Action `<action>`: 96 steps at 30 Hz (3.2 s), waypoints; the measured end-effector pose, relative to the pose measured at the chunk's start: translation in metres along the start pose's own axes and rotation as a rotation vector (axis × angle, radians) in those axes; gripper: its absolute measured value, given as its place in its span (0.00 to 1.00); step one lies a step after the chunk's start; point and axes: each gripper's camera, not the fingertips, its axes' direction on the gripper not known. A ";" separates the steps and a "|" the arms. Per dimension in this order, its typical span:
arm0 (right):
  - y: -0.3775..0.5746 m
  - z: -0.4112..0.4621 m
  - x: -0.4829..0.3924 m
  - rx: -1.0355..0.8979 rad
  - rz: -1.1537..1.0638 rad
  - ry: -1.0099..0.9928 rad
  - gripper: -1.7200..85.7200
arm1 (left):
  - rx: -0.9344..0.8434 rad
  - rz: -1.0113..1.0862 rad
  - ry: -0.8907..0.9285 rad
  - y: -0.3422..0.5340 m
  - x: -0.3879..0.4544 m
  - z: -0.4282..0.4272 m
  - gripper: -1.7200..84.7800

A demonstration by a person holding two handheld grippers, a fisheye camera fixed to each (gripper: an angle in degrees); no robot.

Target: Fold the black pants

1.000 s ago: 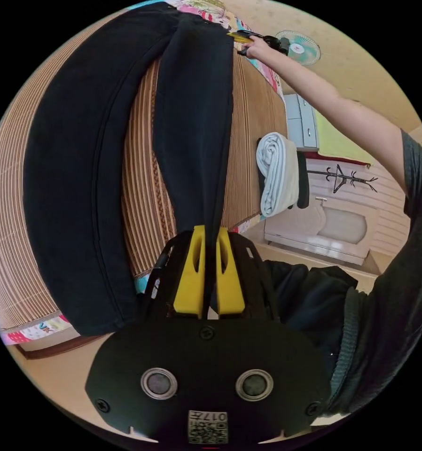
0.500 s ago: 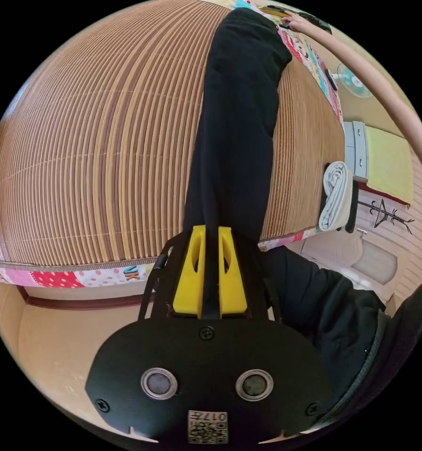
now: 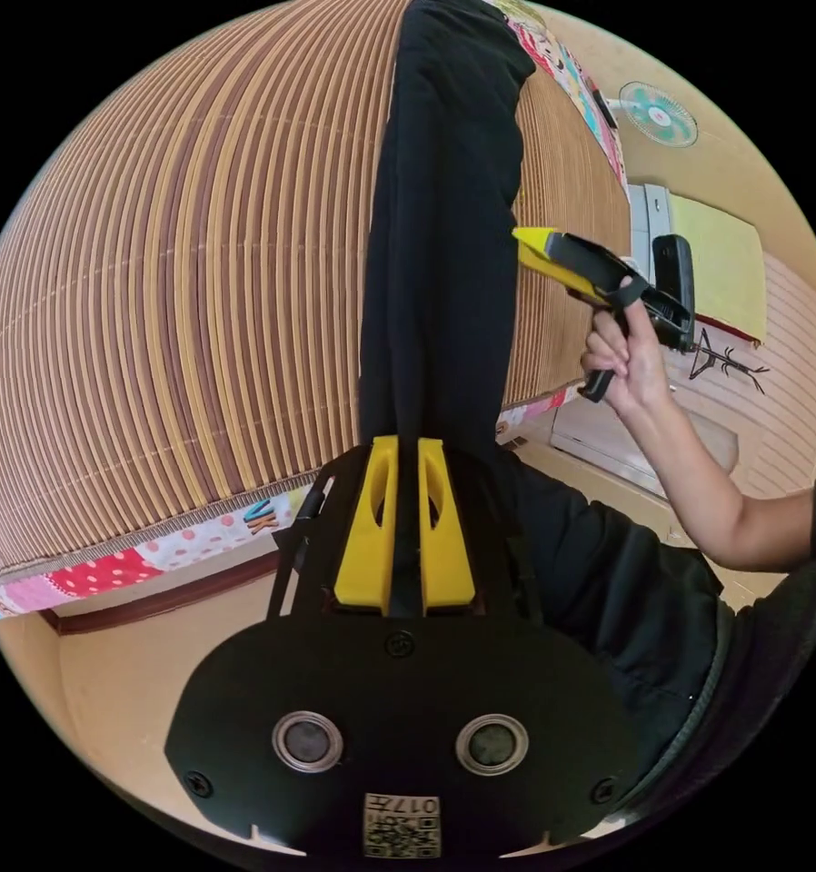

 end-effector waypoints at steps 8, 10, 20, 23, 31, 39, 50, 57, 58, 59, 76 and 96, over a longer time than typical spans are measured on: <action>0.096 0.034 -0.025 -0.008 0.172 -0.039 0.07 | -0.119 0.225 -0.036 -0.001 0.030 -0.002 0.06; 0.103 0.016 -0.034 0.046 0.139 -0.049 0.06 | -0.055 0.397 0.080 0.013 0.047 -0.018 0.06; 0.133 0.050 0.042 0.036 0.265 -0.177 0.09 | -0.052 0.099 0.087 0.039 -0.005 -0.007 0.10; 0.134 0.033 0.060 0.096 0.267 -0.206 0.12 | 0.119 0.064 0.098 0.044 -0.007 -0.048 0.13; 0.052 0.001 0.139 0.194 0.164 -0.344 0.19 | 0.274 0.138 0.318 -0.060 -0.009 -0.094 0.23; -0.061 0.034 0.188 0.131 0.091 -0.528 0.15 | 0.184 0.178 0.240 -0.134 0.025 -0.090 0.12; 0.036 -0.020 0.123 0.241 -0.137 -0.757 0.04 | 0.341 0.428 0.596 0.003 0.097 -0.164 0.07; 0.141 -0.109 -0.005 0.269 -0.427 -0.673 0.03 | 0.436 0.656 0.563 0.145 0.210 -0.248 0.07; 0.150 -0.116 -0.016 0.267 -0.452 -0.659 0.03 | 0.448 0.695 0.538 0.169 0.231 -0.263 0.07; 0.166 -0.129 -0.037 0.267 -0.501 -0.634 0.03 | 0.458 0.738 0.515 0.192 0.251 -0.277 0.07; 0.083 -0.182 -0.122 0.369 -0.507 -0.403 0.03 | 0.626 0.655 0.373 0.169 0.356 -0.382 0.08; 0.098 0.119 0.113 -0.020 0.168 -0.053 0.10 | 0.075 0.096 0.143 0.143 0.159 -0.082 0.14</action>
